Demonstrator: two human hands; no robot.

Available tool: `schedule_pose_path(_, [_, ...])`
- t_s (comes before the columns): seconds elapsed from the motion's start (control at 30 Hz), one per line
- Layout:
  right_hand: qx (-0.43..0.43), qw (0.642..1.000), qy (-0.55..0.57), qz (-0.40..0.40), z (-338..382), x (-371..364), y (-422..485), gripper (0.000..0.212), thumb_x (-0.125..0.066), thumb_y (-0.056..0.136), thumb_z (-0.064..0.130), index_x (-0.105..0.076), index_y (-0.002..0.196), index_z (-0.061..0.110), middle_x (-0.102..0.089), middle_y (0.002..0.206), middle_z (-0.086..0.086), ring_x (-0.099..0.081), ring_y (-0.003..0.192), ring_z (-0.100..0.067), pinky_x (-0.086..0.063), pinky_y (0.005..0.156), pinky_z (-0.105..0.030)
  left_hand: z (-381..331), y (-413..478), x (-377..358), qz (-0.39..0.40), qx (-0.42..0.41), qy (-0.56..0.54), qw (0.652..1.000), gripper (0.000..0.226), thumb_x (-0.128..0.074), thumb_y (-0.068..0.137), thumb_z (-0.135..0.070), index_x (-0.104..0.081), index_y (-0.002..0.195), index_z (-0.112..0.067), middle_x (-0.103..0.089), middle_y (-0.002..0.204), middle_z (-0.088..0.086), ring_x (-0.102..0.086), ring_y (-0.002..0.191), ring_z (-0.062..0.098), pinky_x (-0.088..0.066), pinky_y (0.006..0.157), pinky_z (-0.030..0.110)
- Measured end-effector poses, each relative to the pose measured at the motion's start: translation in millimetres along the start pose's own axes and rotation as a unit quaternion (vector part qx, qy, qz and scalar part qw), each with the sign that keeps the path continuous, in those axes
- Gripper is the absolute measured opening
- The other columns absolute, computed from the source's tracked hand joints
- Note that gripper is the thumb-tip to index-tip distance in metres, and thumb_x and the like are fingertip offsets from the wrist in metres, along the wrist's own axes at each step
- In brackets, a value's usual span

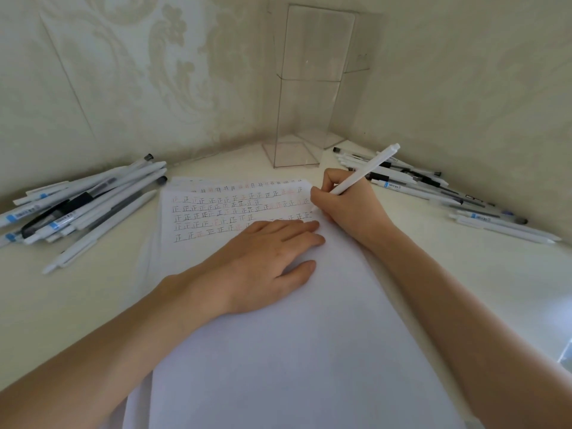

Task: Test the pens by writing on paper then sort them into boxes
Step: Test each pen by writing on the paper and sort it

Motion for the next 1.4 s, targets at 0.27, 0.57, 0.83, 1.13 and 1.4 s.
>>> schedule_pose_path(0.27, [0.008, 1.0, -0.009, -0.006, -2.6, 1.0, 1.3, 0.034, -0.059, 0.077, 0.005, -0.033, 0.057, 0.015, -0.031, 0.054, 0.004, -0.027, 0.048, -0.005, -0.024, 0.044, -0.015, 0.4, 0.1, -0.4, 0.005, 0.003, 0.004, 1.0, 0.057, -0.016, 0.087, -0.051, -0.025, 0.141, -0.037, -0.012, 0.152, -0.019, -0.006, 0.135, -0.003, 0.002, 0.098, 0.008])
schedule_pose_path(0.57, [0.006, 1.0, -0.002, -0.01, -2.0, 1.6, 0.9, 0.034, -0.059, 0.075, 0.003, -0.033, 0.056, 0.013, -0.03, 0.052, 0.003, -0.027, 0.048, -0.005, -0.024, 0.044, -0.015, -0.2, -0.7, 0.4, 0.007, 0.006, 0.002, 1.0, 0.057, -0.016, 0.087, -0.051, -0.026, 0.141, -0.036, -0.014, 0.152, -0.018, -0.008, 0.136, -0.002, 0.001, 0.1, 0.01])
schedule_pose_path(0.83, [0.005, 1.0, -0.006, 0.004, -2.1, 1.0, 0.2, 0.031, -0.06, 0.077, 0.005, -0.037, 0.057, 0.012, -0.034, 0.053, 0.001, -0.032, 0.051, -0.008, -0.028, 0.046, -0.019, -1.1, -0.1, 1.4, 0.011, 0.006, 0.0, 1.0, 0.055, -0.017, 0.089, -0.051, -0.025, 0.141, -0.036, -0.012, 0.152, -0.019, -0.006, 0.136, -0.002, 0.003, 0.098, 0.007])
schedule_pose_path(1.13, [-0.002, 1.0, -0.01, 0.009, -0.1, 0.6, -1.6, 0.034, -0.059, 0.076, 0.003, -0.033, 0.056, 0.013, -0.031, 0.053, 0.0, -0.029, 0.05, -0.007, -0.025, 0.045, -0.018, 1.6, 0.1, -1.3, -0.001, 0.0, -0.002, 1.0, 0.057, -0.017, 0.087, -0.051, -0.025, 0.141, -0.037, -0.013, 0.152, -0.02, -0.006, 0.136, -0.004, 0.004, 0.1, 0.008])
schedule_pose_path(1.4, [-0.01, 0.999, 0.022, -0.032, 0.5, 7.6, -5.4, 0.025, -0.063, 0.088, 0.036, -0.051, 0.083, 0.014, -0.056, 0.05, -0.001, -0.046, 0.045, -0.004, -0.035, 0.046, -0.015, 4.4, -4.6, 5.3, -0.108, 0.017, -0.049, 0.993, 0.057, -0.03, 0.086, -0.063, -0.045, 0.128, -0.027, -0.048, 0.129, -0.014, -0.039, 0.118, 0.004, -0.021, 0.096, 0.012])
Point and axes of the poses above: each hand's wrist, its own y-axis towards the middle knuckle, its own x-axis out of the back of the hand, z = x × y, the point moved 3 cm from there along y, towards the middle knuckle
